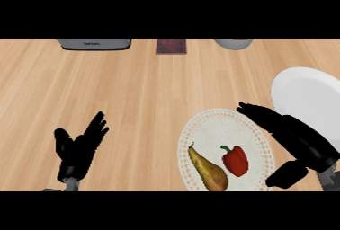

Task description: Pick the bell pepper from the placemat and place it in the plate

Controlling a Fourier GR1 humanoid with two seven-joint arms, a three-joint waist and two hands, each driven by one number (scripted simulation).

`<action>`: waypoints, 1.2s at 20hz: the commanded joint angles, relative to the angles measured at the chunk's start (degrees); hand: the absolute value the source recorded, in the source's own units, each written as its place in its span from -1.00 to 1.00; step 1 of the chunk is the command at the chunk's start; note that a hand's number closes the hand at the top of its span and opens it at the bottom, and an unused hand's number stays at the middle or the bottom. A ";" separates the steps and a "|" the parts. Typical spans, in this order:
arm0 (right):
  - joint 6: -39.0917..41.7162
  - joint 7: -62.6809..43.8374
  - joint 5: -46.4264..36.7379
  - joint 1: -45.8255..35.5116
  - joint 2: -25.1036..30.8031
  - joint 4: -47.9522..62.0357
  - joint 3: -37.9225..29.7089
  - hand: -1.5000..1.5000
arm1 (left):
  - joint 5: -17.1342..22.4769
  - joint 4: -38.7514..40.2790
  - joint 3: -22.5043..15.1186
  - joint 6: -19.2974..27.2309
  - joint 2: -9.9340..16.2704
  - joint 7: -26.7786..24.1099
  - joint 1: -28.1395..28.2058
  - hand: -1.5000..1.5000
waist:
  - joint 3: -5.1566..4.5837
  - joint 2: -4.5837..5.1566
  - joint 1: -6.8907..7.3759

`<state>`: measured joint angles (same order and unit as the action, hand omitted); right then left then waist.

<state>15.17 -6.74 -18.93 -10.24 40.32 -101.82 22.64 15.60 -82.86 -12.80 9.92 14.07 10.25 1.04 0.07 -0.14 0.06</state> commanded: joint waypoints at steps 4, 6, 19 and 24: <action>3.79 -1.87 -6.24 4.00 -6.72 -1.25 0.50 -1.00 | -2.69 4.44 1.72 -1.12 -2.60 0.42 -2.98 0.00 | -0.07 0.13 -0.17; 5.57 1.25 -6.46 7.08 -4.40 -2.36 -1.39 -1.00 | -2.54 1.79 1.83 -1.77 -2.36 1.44 -0.95 0.00 | -0.07 0.10 -0.20; 0.80 0.15 -24.06 5.62 -14.93 6.15 0.62 -1.00 | -2.69 -0.54 6.17 -7.01 -1.02 0.67 3.10 0.00 | -0.06 0.12 0.14; 3.75 0.25 -27.42 5.53 -19.44 7.01 0.59 -1.00 | -5.69 5.05 6.41 -6.03 -5.47 -1.03 -0.98 0.00 | -0.07 0.14 -0.05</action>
<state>18.74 -7.35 -43.42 -5.25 23.49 -96.64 23.07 10.47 -81.69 -7.38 5.49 9.84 11.73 0.20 0.10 -0.11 0.07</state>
